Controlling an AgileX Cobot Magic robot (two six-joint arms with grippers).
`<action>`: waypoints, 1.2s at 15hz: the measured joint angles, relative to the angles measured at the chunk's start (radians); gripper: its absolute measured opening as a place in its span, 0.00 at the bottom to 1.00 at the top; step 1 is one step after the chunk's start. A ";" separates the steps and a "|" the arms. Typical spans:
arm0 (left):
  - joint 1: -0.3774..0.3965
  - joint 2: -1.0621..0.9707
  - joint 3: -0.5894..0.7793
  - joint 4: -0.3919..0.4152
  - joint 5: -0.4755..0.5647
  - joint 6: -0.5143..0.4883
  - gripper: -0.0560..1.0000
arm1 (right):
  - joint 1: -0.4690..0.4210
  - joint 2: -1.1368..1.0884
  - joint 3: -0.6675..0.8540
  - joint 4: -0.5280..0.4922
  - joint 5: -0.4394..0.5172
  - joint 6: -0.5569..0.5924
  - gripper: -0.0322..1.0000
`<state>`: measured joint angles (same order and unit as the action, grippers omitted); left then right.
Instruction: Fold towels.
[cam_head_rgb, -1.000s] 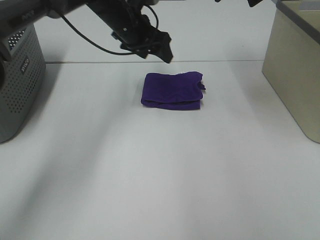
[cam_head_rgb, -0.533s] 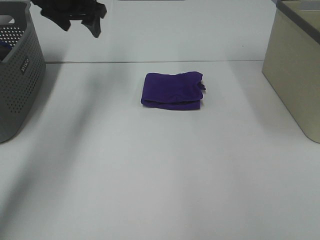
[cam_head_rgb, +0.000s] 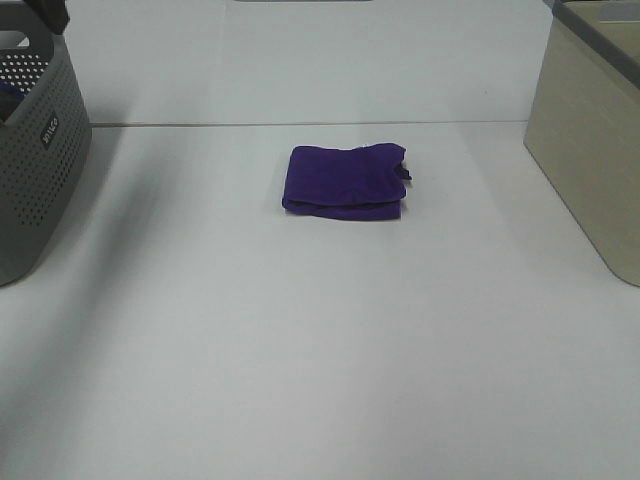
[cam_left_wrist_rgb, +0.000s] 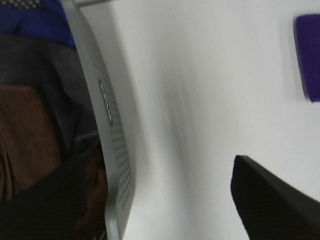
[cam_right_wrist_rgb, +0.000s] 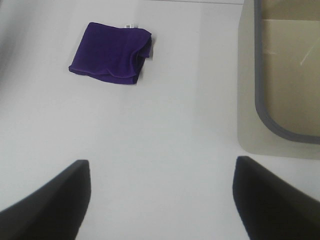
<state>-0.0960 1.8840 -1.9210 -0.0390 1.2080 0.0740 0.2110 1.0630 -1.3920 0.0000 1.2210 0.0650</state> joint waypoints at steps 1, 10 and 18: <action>0.000 -0.135 0.144 -0.002 -0.027 -0.004 0.75 | 0.000 -0.092 0.048 0.000 0.000 0.000 0.78; 0.000 -1.386 1.164 0.039 -0.222 -0.047 0.79 | 0.000 -0.797 0.460 0.000 0.001 0.000 0.87; 0.000 -1.884 1.380 0.084 -0.103 0.050 0.80 | 0.000 -1.068 0.756 0.000 -0.001 -0.012 0.89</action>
<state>-0.0960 0.0000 -0.5410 0.0450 1.1050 0.1240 0.2110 -0.0050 -0.6360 0.0000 1.2200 0.0530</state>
